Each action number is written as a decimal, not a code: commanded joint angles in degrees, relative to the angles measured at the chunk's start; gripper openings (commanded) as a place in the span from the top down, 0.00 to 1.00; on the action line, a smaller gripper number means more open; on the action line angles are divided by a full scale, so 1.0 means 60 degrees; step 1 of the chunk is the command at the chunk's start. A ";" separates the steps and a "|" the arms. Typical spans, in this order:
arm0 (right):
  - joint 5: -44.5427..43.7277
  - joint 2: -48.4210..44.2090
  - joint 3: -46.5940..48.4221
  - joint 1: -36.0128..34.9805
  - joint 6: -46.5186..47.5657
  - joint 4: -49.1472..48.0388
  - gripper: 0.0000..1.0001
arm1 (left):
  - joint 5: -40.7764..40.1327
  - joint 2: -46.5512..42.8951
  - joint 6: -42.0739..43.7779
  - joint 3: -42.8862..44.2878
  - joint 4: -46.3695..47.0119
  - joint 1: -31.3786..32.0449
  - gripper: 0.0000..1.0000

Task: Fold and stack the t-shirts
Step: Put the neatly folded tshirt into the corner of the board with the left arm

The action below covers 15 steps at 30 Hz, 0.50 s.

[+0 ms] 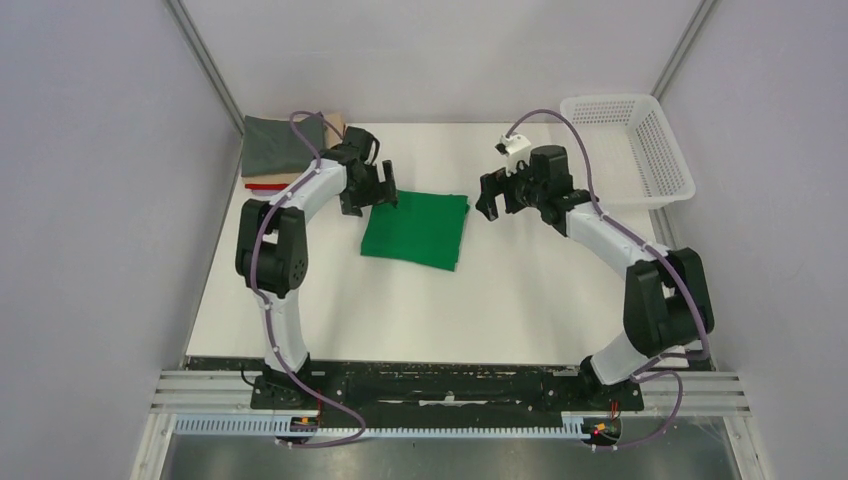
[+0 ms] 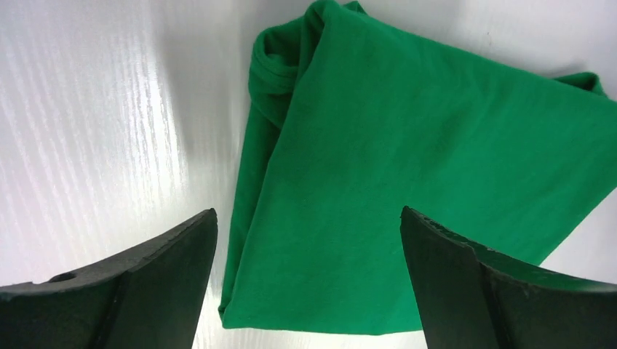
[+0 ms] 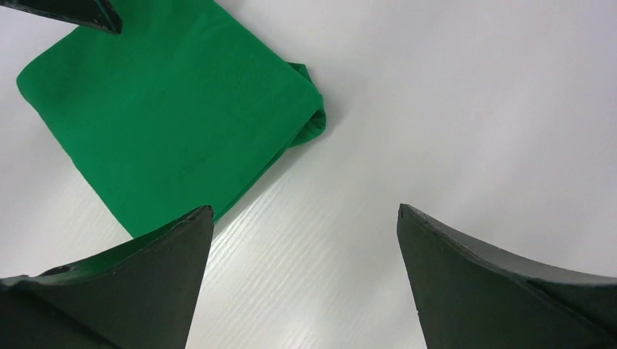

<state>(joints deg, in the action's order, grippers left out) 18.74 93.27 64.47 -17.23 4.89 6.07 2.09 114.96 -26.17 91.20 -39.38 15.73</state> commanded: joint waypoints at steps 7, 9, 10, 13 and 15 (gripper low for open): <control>-0.0651 -0.1936 -0.1376 0.0091 0.0018 -0.1392 0.02 | -0.0152 0.1026 0.1184 0.0138 0.0425 -0.0015 0.06; -0.0741 -0.2199 -0.1546 0.0089 0.0104 -0.1405 0.02 | -0.0610 0.1323 0.1134 0.0191 0.0391 -0.0015 0.10; -0.0778 -0.2301 -0.1632 0.0088 0.0143 -0.1406 0.02 | -0.0598 0.1474 0.1124 0.0231 0.0371 -0.0014 0.13; -0.0862 -0.2602 -0.1831 0.0089 0.0276 -0.1442 0.02 | -0.0110 0.1832 0.1044 0.0287 0.0372 0.0008 0.24; -0.1058 -0.2718 -0.1925 0.0091 0.0440 -0.1532 0.02 | -0.0041 0.1917 0.0947 0.0191 0.0366 0.0091 0.33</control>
<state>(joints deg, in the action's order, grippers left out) 14.74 79.96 53.87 -16.97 5.39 0.01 1.13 122.34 -22.41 92.90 -37.43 15.88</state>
